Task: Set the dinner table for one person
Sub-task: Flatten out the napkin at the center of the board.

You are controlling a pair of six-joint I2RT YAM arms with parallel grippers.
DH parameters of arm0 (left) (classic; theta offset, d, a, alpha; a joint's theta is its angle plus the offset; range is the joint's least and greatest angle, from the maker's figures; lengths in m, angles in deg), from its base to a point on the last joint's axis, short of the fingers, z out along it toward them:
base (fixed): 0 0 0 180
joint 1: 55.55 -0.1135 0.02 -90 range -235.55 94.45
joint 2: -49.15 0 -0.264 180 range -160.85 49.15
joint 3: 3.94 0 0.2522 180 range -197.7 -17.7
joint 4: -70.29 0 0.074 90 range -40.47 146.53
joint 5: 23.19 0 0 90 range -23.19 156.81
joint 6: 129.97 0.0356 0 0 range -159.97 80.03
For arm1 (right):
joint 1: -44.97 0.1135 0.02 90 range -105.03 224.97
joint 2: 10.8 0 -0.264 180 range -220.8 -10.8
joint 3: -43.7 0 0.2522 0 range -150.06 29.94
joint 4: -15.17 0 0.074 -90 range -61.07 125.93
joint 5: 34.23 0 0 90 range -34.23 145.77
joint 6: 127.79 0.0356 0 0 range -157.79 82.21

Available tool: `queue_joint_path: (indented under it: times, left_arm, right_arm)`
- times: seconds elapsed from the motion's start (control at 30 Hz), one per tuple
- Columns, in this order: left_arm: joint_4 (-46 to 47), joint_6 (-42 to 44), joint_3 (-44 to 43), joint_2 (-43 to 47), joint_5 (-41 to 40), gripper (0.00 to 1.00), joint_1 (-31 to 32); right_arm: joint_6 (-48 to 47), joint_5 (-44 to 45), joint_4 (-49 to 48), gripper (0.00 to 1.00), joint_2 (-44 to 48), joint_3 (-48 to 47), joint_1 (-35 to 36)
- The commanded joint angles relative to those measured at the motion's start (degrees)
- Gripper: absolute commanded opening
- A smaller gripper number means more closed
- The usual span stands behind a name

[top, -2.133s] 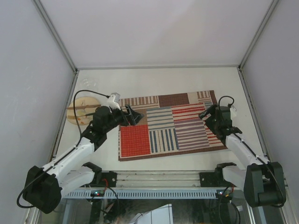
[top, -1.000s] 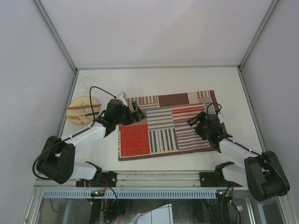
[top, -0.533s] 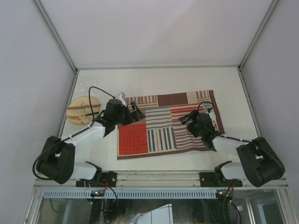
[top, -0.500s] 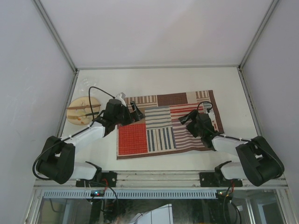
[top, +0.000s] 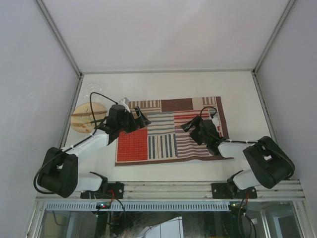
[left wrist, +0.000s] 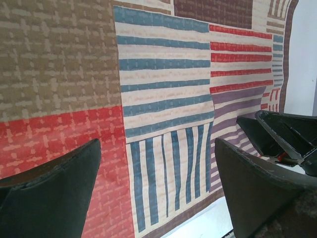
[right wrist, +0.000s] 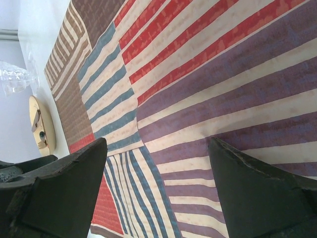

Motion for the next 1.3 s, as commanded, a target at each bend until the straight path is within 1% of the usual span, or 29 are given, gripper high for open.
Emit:
queue_joint_path:
  times: [0.0, 0.1, 0.17, 0.27, 0.37, 0.5, 0.6, 0.7, 0.73, 0.77, 0.8, 0.87, 0.9, 1.0, 1.03, 1.13, 1.17, 1.2, 1.27]
  left_arm:
    - [0.01, 1.72, -1.34, 2.18, 0.47, 1.0, -0.72]
    - [-0.54, 2.11, -1.29, 2.61, -0.09, 1.0, -0.96]
    - [-0.58, 2.12, -1.12, 3.17, -0.68, 1.0, -1.02]
    - [-0.96, 3.91, -0.9, 4.0, -2.34, 1.0, -0.99]
    - [-1.66, 4.57, -0.98, 4.63, -3.34, 1.0, -0.98]
    - [-2.46, 4.76, -0.99, 5.14, -3.44, 1.0, -0.97]
    - [-2.67, 4.76, -0.7, 5.42, -3.89, 1.0, -1.0]
    - [-3.08, 4.97, -0.93, 5.46, -4.85, 1.0, -0.98]
    - [-3.27, 5.15, -1.19, 5.41, -5.41, 1.0, -1.04]
    - [-3.44, 5.3, -1.61, 5.29, -6.01, 1.0, -0.98]
    - [-3.78, 5.53, -2.12, 5.1, -6.51, 1.0, -0.97]
    - [-4.97, 5.87, -3.77, 4.28, -7.71, 1.0, -1.18]
    - [-5.55, 6.03, -4.54, 3.9, -8.2, 1.0, -1.29]
    - [-5.83, 5.39, -6.31, 2.42, -9.06, 1.0, -2.25]
    - [-5.57, 4.81, -6.75, 1.67, -8.4, 1.0, -2.79]
    - [-3.85, 2.75, -7.99, -1.32, -5.68, 1.0, -5.02]
    - [-3.7, 2.71, -8.58, -2.43, -5.36, 1.0, -5.44]
    - [-3.61, 1.59, -9.23, -3.38, -5.35, 1.0, -5.67]
    - [-3.7, 1.59, -10.86, -5.13, -6.06, 1.0, -5.72]
  right_arm:
    - [-0.68, -0.67, 8.29, 0.84, 0.05, 0.01, 1.49]
    - [-3.36, 0.94, 11.23, 0.84, 2.69, -0.67, 1.49]
    - [-7.31, 2.75, 14.06, 0.84, 5.34, -2.17, 1.49]
    - [-15.43, 6.23, 18.68, 0.84, 10.23, -6.19, 1.73]
    - [-26.6, 8.53, 23.38, 0.83, 13.11, -11.73, 2.33]
    - [-37.59, 8.42, 32.13, 0.83, 11.19, -21.55, 2.37]
    - [-40.9, 9.16, 36.52, 0.83, 7.47, -27.21, 1.65]
    - [-41.75, 5.08, 35.26, 0.83, 3.1, -30.0, -1.17]
    - [-41.14, 1.97, 34.04, 0.82, 1.41, -30.37, -2.59]
    - [-40.03, -3.85, 32.54, 0.82, -0.98, -30.44, -4.98]
    - [-37.85, -7.63, 30.17, 0.81, -2.57, -30.12, -6.59]
    - [-36.52, -13.29, 27.02, 0.77, -5.49, -30.46, -8.15]
    - [-36.97, -13.18, 27.19, 0.75, -6.47, -31.25, -8.0]
    - [-41.56, -8.73, 30.68, 0.75, -8.24, -34.94, -5.43]
    - [-42.6, -9.43, 31.09, 0.76, -8.57, -35.72, -5.17]
    - [-42.48, -15.84, 28.56, 0.75, -8.56, -35.99, -6.68]
    - [-41.81, -17.24, 27.16, 0.72, -7.97, -35.5, -7.69]
    - [-41.12, -18.27, 25.4, 0.65, -7.17, -34.67, -8.32]
    - [-39.3, -20.32, 23.3, 0.4, -5.66, -33.6, -10.02]
